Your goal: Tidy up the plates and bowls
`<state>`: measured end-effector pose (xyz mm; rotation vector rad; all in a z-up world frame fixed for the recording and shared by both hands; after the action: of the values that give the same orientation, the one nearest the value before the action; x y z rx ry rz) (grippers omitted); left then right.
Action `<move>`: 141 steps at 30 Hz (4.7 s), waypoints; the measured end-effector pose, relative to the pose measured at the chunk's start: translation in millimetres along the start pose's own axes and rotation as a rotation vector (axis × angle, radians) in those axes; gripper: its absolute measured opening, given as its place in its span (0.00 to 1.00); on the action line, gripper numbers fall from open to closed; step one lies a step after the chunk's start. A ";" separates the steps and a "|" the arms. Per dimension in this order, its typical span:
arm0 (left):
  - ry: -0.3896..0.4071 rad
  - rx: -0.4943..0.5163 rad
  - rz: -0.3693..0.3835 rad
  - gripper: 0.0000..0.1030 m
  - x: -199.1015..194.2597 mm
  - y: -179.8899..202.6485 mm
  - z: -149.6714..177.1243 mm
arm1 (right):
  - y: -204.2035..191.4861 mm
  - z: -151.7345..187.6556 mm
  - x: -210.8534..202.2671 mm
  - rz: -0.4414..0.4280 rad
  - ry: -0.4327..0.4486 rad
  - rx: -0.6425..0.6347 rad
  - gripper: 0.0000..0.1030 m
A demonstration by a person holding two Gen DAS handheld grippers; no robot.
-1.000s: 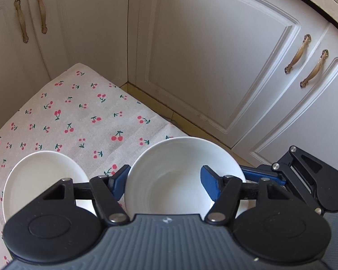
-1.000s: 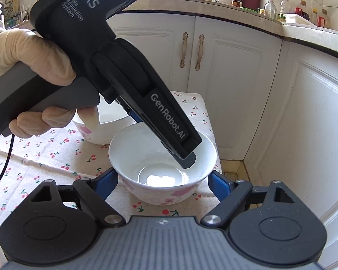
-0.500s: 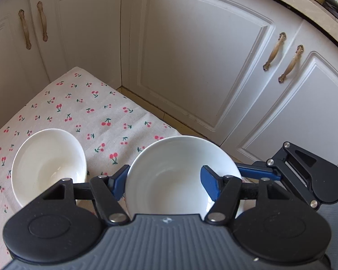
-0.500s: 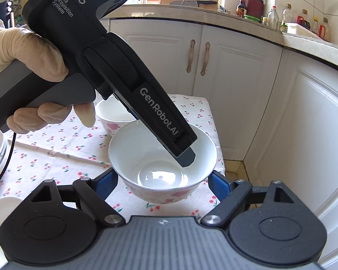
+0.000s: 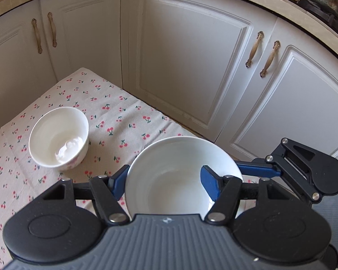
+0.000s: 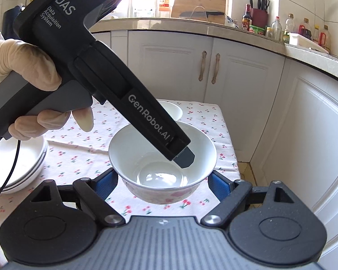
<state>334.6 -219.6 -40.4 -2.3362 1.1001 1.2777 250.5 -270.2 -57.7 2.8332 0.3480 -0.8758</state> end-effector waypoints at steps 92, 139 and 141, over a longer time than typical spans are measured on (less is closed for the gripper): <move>0.046 -0.057 -0.050 0.82 -60.7 -11.5 120.8 | -71.6 32.3 -36.2 -0.140 -0.073 0.005 1.00; 0.151 -0.138 -0.172 0.93 -46.7 -103.9 22.8 | 6.7 -39.7 31.3 -0.120 0.005 -0.077 1.00; 0.146 -0.143 -0.178 0.93 -37.9 -110.4 14.9 | 9.6 -43.3 42.2 -0.126 0.000 -0.088 1.00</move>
<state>392.9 -117.7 -32.3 -2.6020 0.8415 1.1723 310.1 -262.8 -45.7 2.7554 0.5562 -0.8605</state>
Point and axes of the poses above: each gripper's, at about its wrist camera, not at the fingertips, and x roughly the way its jaws point, y to its right, z to its underside, the point moved 6 cm from there along x, roughly the way its jaws point, and after that the axes turned 2 degrees about -x, right-handed, at the moved point
